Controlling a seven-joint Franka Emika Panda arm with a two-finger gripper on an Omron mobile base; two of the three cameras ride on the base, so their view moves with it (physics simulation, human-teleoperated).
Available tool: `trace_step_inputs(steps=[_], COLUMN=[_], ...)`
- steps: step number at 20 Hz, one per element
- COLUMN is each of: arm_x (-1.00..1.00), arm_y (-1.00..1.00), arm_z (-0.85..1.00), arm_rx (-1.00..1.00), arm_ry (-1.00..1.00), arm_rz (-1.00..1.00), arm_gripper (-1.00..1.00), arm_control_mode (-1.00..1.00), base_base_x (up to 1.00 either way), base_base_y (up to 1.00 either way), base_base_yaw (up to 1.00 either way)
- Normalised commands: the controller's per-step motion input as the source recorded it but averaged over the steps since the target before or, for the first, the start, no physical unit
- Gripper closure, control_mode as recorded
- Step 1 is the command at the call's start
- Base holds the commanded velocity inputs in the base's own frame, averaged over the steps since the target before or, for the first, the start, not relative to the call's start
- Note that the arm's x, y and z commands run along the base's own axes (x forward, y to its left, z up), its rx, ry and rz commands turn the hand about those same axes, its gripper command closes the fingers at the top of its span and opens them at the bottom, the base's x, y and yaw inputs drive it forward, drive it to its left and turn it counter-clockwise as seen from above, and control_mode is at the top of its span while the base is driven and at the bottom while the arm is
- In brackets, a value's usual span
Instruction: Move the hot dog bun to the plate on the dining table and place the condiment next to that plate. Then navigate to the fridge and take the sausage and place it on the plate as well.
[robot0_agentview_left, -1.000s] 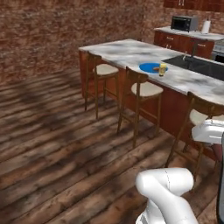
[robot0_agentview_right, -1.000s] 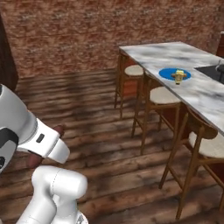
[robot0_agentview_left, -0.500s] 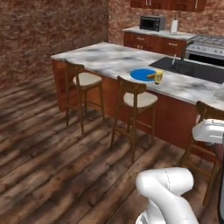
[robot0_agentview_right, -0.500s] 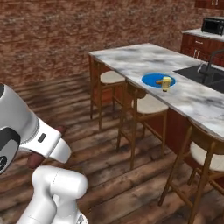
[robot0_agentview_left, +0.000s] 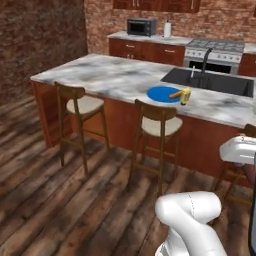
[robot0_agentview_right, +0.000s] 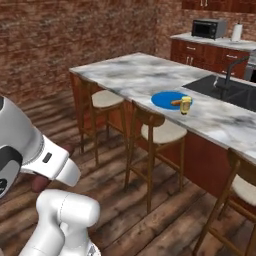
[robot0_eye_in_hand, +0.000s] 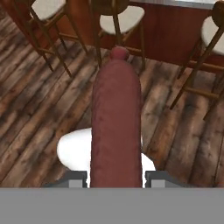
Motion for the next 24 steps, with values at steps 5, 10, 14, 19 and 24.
trace_step_inputs(steps=[5,10,14,19,24], arm_x=[0.00,0.00,0.00,0.00,0.00], arm_y=[0.00,0.00,0.00,0.00,0.00], arm_z=[0.00,0.00,0.00,0.00,0.00], arm_rx=[0.00,0.00,0.00,0.00,0.00], arm_ry=[0.00,0.00,0.00,0.00,0.00], arm_rz=[0.00,0.00,0.00,0.00,0.00], arm_gripper=[1.00,1.00,1.00,1.00,1.00], arm_control_mode=[1.00,1.00,1.00,1.00,1.00], base_base_x=[1.00,1.00,1.00,1.00,1.00], base_base_y=[0.37,0.36,0.47,0.37,0.03], base_base_yaw=[-0.37,-0.38,-0.37,-0.35,-0.30])
